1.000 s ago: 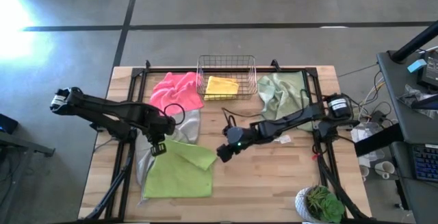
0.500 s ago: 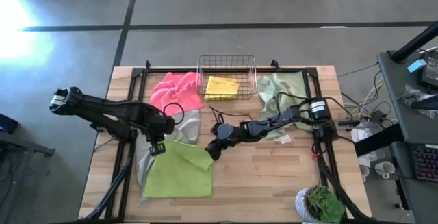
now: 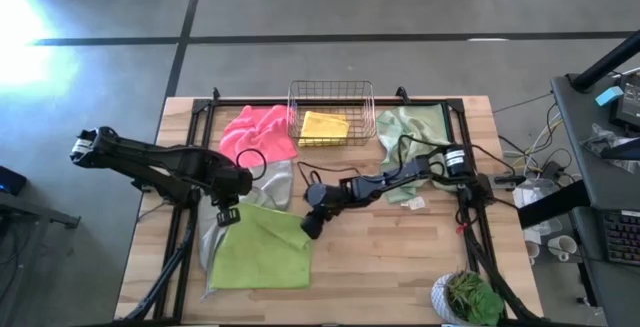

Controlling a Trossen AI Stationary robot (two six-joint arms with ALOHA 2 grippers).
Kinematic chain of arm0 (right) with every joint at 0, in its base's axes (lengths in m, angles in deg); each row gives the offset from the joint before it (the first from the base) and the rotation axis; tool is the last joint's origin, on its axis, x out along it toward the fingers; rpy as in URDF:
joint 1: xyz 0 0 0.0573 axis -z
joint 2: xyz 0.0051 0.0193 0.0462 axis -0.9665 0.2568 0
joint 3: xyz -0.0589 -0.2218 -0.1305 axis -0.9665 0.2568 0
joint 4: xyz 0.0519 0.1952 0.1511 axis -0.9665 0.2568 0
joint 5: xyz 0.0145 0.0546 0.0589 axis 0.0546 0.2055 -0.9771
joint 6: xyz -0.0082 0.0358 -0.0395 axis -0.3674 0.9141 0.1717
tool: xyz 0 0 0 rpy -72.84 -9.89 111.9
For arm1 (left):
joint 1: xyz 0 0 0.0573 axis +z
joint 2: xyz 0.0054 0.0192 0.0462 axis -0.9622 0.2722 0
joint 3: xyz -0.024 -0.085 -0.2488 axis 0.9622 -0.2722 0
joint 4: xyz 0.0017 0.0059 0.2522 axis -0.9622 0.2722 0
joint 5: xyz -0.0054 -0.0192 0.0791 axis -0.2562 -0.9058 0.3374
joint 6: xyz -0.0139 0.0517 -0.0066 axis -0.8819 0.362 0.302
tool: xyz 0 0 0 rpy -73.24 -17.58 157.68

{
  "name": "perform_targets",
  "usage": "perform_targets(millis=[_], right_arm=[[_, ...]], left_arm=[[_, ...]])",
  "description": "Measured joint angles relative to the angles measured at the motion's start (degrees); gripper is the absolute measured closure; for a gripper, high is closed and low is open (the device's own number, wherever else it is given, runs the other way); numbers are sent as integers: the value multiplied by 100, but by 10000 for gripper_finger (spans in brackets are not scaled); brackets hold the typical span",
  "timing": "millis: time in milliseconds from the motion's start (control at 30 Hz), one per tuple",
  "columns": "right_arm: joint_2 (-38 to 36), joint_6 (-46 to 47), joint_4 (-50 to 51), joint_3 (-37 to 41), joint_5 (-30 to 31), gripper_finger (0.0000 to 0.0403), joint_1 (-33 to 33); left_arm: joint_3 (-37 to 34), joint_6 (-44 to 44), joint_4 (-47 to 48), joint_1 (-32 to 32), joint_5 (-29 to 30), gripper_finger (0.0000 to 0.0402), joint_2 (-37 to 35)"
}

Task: Fold microfiber towels
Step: Fold the green towel

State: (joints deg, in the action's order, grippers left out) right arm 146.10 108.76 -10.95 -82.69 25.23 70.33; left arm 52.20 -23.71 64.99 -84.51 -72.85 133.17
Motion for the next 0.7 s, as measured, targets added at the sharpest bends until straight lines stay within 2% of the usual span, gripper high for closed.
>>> perform_targets(millis=[400,467,633,700], right_arm=[[0,185,297,-52,-150,278,-82],[0,182,304,-50,-151,293,-84],[0,107,310,-45,-151,372,-84],[-7,100,307,-45,-151,388,-85]], left_arm=[[0,4,-3,1,190,401,-35],[0,4,-5,2,190,401,-35],[0,7,-7,2,190,401,-33],[0,9,-7,2,189,401,-31]])
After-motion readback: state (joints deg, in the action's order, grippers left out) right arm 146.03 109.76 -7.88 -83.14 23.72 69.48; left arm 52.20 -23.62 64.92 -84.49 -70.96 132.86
